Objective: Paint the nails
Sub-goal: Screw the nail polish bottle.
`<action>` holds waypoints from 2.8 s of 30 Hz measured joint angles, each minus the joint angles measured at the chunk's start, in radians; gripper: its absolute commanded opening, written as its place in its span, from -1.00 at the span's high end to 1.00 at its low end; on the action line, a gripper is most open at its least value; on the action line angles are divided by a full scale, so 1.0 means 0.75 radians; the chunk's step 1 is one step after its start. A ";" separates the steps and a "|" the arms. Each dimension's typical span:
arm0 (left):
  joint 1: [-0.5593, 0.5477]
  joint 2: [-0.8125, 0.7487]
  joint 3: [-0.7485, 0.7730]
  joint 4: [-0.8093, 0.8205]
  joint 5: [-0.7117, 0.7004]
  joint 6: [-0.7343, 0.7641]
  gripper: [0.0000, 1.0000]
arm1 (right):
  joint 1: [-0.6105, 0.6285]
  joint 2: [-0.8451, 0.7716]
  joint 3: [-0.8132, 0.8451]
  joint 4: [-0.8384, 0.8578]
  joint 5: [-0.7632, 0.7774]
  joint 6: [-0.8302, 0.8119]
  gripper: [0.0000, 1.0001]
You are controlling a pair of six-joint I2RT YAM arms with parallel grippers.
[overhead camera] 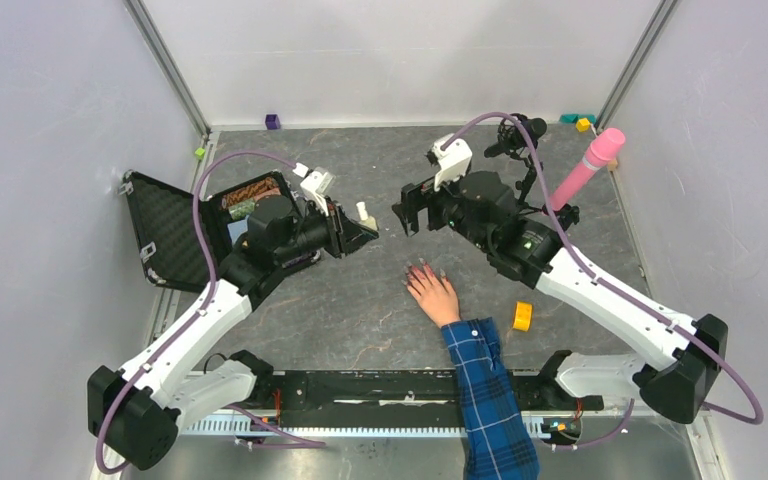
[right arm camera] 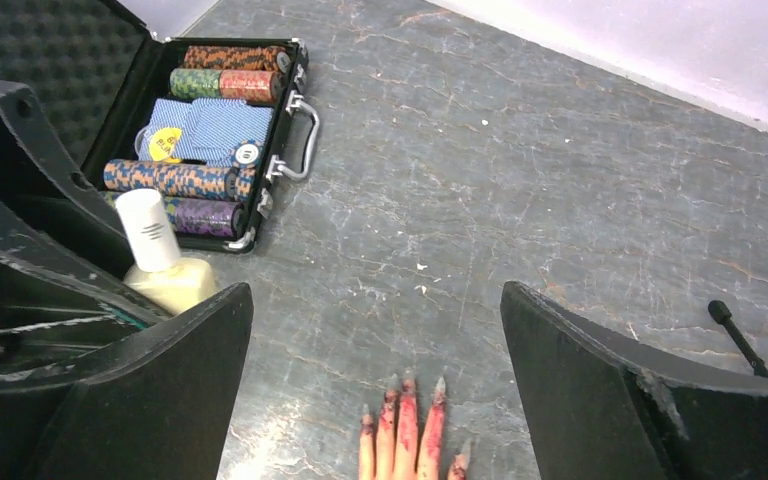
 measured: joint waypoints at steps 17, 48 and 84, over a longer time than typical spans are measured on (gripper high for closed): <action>0.008 0.044 0.023 0.152 0.500 -0.004 0.96 | -0.328 -0.046 -0.126 0.195 -0.912 0.108 -0.87; 0.008 0.061 0.028 0.210 0.630 -0.022 0.96 | -0.278 0.090 -0.222 0.788 -1.360 0.551 0.05; 0.010 0.025 0.019 -0.007 0.243 -0.022 0.96 | -0.017 0.152 -0.066 0.335 -0.595 0.321 1.00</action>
